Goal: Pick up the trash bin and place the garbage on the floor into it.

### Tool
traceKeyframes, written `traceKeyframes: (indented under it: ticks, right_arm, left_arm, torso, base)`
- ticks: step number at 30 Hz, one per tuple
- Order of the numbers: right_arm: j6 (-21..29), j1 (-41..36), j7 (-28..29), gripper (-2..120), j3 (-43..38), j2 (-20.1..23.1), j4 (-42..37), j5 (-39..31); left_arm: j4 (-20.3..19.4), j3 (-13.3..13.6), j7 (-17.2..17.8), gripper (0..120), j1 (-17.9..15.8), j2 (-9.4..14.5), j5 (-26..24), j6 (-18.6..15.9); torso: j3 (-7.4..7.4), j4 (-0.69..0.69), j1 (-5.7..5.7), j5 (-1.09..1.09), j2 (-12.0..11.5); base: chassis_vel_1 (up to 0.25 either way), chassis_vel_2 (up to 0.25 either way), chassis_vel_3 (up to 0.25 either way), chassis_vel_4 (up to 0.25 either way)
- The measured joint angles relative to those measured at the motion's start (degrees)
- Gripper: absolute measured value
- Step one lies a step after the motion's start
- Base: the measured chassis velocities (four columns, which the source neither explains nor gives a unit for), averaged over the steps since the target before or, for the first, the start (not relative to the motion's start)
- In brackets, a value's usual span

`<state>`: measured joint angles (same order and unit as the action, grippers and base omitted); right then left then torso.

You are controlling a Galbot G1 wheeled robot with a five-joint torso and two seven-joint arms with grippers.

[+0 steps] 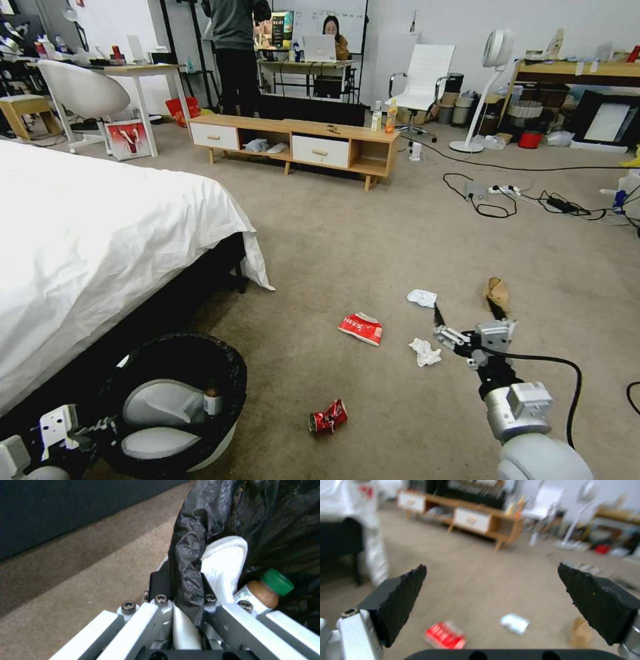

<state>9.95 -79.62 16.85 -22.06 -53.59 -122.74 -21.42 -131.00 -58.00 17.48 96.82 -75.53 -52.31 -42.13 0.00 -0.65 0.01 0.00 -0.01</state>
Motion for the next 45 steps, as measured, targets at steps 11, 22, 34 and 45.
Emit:
traceKeyframes:
  ticks: [11, 22, 34, 45]
  right_arm:
    - [12.4, 6.6, 1.5, 100, 13.2, 7.9, 3.0, -15.8]
    - [20.2, 24.4, -2.7, 100, 32.3, 8.8, 11.7, -24.3]
    - [20.0, 36.9, -11.2, 100, 46.7, 3.4, 22.7, -13.8]
    - [14.1, 40.8, -14.3, 100, 55.0, -0.1, 34.4, -7.4]
  left_arm:
    - [1.0, 2.5, 0.5, 2, -1.8, 0.9, -0.5, 0.0]
    - [1.1, 1.5, 0.4, 2, -0.9, -0.4, -0.1, 0.0]
    - [1.1, 0.6, 0.0, 2, 0.3, -1.7, 0.7, 0.0]
    - [1.5, 1.1, -0.4, 2, -0.2, -3.0, 1.7, 0.0]
  torso:
    - [0.00, -0.02, 0.00, -0.01, 0.0]
    - [0.00, -0.01, 0.00, -0.03, 0.0]
    - [0.00, 0.02, 0.00, -0.02, 0.0]
    - [0.00, 0.01, 0.00, 0.00, 0.0]
  base:
    - [0.000, 0.000, 0.000, 0.000]
    - [0.000, 0.000, 0.000, 0.000]
    - [0.000, 0.000, 0.000, 0.000]
    - [0.000, 0.000, 0.000, 0.000]
